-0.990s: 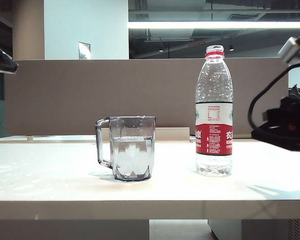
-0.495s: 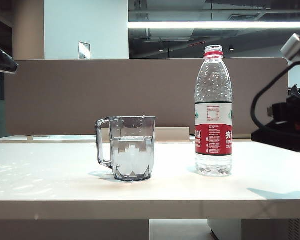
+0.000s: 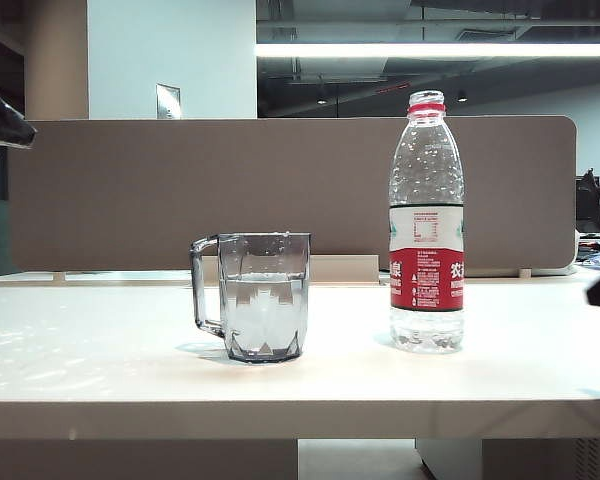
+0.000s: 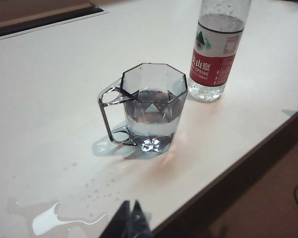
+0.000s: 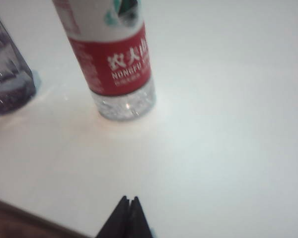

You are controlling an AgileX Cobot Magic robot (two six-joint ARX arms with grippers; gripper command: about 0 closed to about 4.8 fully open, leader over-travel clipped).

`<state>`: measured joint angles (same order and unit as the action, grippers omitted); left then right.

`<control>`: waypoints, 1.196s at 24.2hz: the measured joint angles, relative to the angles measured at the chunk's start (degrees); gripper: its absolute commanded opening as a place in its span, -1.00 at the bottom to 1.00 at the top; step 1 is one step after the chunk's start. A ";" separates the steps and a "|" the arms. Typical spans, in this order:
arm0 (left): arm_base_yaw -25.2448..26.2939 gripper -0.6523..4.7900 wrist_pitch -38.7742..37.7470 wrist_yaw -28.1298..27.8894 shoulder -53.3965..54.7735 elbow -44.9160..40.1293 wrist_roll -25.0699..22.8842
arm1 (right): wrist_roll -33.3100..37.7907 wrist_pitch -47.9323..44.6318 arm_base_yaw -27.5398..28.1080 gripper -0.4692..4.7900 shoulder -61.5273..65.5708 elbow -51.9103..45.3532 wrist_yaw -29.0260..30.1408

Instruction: Pick up the mineral water bottle on the table and pour water into the mug until it's half full.

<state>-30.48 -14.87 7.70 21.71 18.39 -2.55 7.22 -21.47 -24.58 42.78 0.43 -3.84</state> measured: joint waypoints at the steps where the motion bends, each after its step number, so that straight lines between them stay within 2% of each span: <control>1: 0.00 -0.76 0.00 0.00 0.00 0.00 0.00 | 0.00 3.15 0.92 -0.83 -2.29 0.00 0.07; 3: 0.00 -0.76 0.00 0.02 0.00 0.00 0.00 | 0.00 8.59 3.58 -0.83 -6.36 0.00 1.36; 5: 0.00 -0.76 0.00 0.00 0.00 0.00 0.00 | 0.00 16.31 11.15 -0.83 -16.09 0.02 6.97; 6: 0.00 -0.76 0.00 0.00 0.00 0.00 0.00 | 0.00 18.36 13.22 -0.83 -18.67 0.02 8.20; 11: 0.00 -0.76 -0.02 0.00 0.00 0.00 0.00 | 0.02 26.64 18.69 -0.83 -27.65 0.02 11.69; 17: 0.00 -0.76 -0.02 0.00 0.00 0.00 0.00 | 0.00 30.91 19.69 -0.83 -31.76 0.02 12.50; 22: 0.00 -0.76 -0.02 0.00 0.00 0.00 0.00 | -1.42 31.47 19.69 -0.82 -32.22 0.02 11.43; 29: 0.00 -0.76 -0.02 0.00 0.00 0.00 0.00 | -2.56 31.63 19.69 -0.82 -39.76 0.02 11.43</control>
<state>-30.48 -14.90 7.70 21.71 18.39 -2.55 4.67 10.15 -4.89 3.03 0.45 7.60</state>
